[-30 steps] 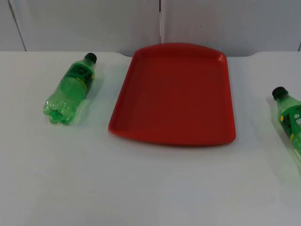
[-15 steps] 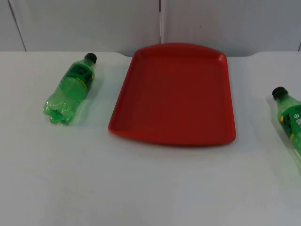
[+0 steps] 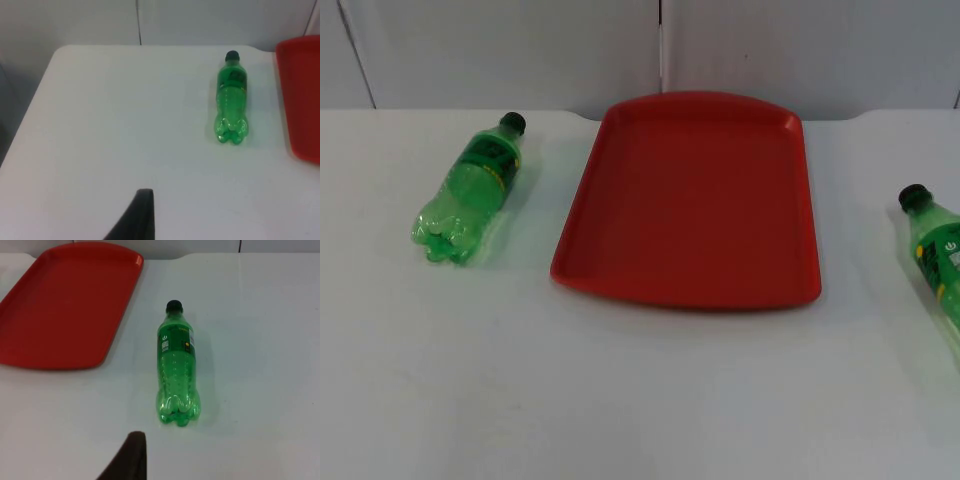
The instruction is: Place the bottle upright on the tray.
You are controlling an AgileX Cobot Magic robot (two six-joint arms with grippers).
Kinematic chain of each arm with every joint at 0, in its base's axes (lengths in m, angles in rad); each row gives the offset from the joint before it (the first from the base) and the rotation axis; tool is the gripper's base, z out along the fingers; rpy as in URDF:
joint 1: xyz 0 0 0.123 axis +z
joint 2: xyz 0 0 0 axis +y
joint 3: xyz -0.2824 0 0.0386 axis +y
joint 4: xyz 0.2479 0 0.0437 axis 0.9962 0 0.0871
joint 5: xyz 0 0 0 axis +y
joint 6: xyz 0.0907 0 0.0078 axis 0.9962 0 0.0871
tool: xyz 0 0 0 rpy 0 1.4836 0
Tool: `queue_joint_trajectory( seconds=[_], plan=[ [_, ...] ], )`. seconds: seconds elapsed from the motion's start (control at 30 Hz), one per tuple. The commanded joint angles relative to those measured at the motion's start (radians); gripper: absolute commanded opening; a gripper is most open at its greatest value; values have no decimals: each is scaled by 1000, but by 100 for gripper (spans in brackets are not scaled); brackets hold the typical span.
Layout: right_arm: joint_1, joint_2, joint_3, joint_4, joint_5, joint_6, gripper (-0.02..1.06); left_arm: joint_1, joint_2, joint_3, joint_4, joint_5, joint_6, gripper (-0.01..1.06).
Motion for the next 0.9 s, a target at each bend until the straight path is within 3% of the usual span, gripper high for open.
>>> queue_joint_trajectory(
  seconds=[0.0, 0.17, 0.67, 0.87],
  plan=[
    [-7, -2, 1, 2, -9, -4, 102, 3, 19, -6, -16, -26, -5, 105],
    [-7, -2, 1, 2, -9, -4, 102, 3, 91, -6, -18, -76, -1, 105],
    [-7, -2, 1, 2, -9, -4, 102, 3, 498, -6, -38, -335, 29, 105],
    [-7, -2, 1, 2, -9, -4, 102, 3, 632, -20, -46, -393, 56, 105]
  ],
)
